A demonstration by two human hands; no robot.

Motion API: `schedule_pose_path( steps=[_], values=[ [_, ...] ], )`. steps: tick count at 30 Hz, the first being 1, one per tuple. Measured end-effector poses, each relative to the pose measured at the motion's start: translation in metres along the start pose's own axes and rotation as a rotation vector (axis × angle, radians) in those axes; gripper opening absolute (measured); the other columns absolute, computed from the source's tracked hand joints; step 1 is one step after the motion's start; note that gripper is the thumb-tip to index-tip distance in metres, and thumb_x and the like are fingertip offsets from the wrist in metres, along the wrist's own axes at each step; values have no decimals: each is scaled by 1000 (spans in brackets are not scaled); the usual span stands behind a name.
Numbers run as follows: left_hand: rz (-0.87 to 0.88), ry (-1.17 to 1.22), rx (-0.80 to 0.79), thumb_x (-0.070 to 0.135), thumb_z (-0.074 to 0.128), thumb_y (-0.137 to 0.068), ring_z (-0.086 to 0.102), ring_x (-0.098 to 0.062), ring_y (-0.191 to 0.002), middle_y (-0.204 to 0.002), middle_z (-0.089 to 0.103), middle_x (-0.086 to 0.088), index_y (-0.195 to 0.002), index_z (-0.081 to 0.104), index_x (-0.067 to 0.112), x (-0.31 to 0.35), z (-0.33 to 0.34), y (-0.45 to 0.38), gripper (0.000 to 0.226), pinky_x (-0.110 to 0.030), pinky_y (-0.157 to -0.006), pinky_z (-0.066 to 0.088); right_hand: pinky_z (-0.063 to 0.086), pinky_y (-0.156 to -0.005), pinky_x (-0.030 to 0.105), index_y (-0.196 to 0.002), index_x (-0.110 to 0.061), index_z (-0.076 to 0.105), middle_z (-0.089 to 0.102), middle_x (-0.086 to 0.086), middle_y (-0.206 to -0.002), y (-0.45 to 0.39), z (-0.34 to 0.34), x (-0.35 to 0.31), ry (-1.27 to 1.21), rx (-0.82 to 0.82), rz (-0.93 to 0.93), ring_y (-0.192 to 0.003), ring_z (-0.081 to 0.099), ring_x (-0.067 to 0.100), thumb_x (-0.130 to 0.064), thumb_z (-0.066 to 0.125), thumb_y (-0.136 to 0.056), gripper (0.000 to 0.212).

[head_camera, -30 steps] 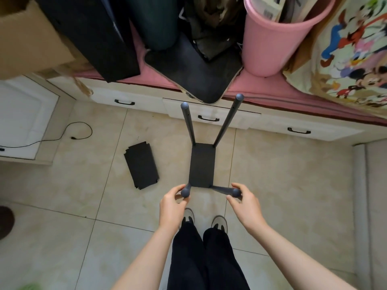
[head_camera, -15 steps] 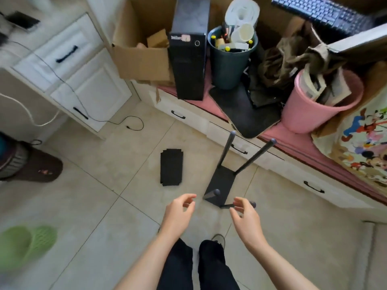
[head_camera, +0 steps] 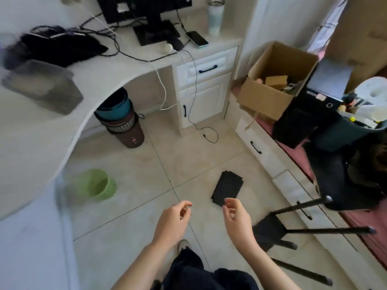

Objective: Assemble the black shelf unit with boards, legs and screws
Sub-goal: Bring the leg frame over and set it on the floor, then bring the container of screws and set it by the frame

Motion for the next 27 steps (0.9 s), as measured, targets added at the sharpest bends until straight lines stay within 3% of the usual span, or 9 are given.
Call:
schedule_pose_path(
  steps=[4,7,17,27],
  values=[
    [-90,101,195,24,58,-101,66,-2,-83,-88,70,15,-105,66,34,-41,-77,-2,13,-21,-71,54,42,-71,11,-124,-24,55,59,-17,-104,-14,65,-63,32,-121,-87,-95,55,-4,-25,49,-102,23],
    [-139,160,310,23,61,-100,68,-5,-79,-84,72,13,-92,59,42,-70,-124,-2,21,-30,-71,56,40,-70,8,-124,-24,55,56,-21,-103,-23,105,-108,78,-201,-159,-95,54,-6,-24,48,-102,23],
    [-281,330,652,9,64,-93,67,-1,-75,-79,70,24,-89,61,39,-146,-242,-16,30,-23,-71,53,42,-68,7,-118,-26,56,62,-12,-105,-64,220,-222,159,-431,-277,-95,55,-4,-21,47,-102,18],
    [-368,397,896,5,66,-92,68,-3,-67,-74,72,20,-88,61,38,-176,-356,-73,33,-23,-67,53,44,-63,7,-112,-25,60,65,-10,-97,-125,322,-345,261,-592,-387,-87,60,-2,-20,50,-100,17]
  ],
)
Point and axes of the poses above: each hand's wrist, its own y-axis away from the middle knuckle, its own z-axis out of the palm, x = y × z, the point moved 8 cm from there along -y, towards the middle knuckle
